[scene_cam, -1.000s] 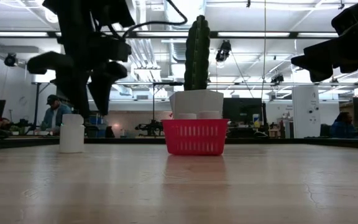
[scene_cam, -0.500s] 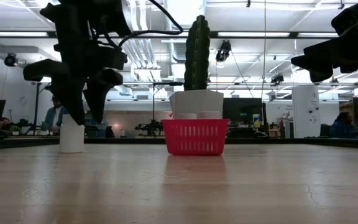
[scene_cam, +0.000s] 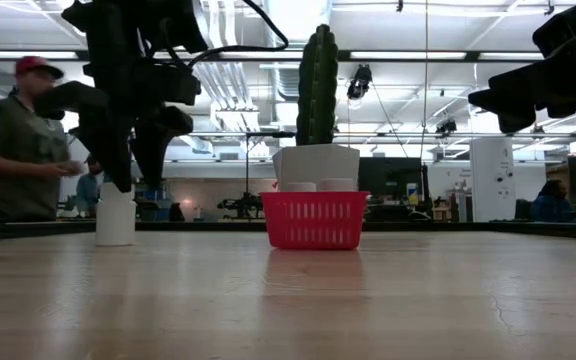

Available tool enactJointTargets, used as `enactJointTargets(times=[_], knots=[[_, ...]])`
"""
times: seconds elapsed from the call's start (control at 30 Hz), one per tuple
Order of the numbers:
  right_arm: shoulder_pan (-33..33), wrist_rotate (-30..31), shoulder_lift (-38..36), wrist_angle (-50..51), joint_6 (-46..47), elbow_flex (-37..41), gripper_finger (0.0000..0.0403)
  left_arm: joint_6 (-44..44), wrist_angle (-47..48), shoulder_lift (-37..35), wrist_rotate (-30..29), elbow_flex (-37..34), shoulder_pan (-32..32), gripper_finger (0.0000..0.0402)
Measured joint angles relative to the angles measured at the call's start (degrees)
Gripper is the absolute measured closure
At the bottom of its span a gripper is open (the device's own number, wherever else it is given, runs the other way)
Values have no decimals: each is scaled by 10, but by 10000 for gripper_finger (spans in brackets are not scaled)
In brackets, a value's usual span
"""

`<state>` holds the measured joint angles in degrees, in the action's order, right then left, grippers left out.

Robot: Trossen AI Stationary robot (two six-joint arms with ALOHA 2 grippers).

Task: Pick and place pill bottles into a basket
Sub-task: Put the white pill bottle into the red bin

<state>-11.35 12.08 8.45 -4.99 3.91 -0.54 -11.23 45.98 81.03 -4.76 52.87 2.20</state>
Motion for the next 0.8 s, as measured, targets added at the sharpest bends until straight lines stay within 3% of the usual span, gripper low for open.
enactJointTargets(times=[0.8], knots=[[0, 0, 4, 0, 2, 0, 202, 9, -16, -13, 2, -47, -14, 194]])
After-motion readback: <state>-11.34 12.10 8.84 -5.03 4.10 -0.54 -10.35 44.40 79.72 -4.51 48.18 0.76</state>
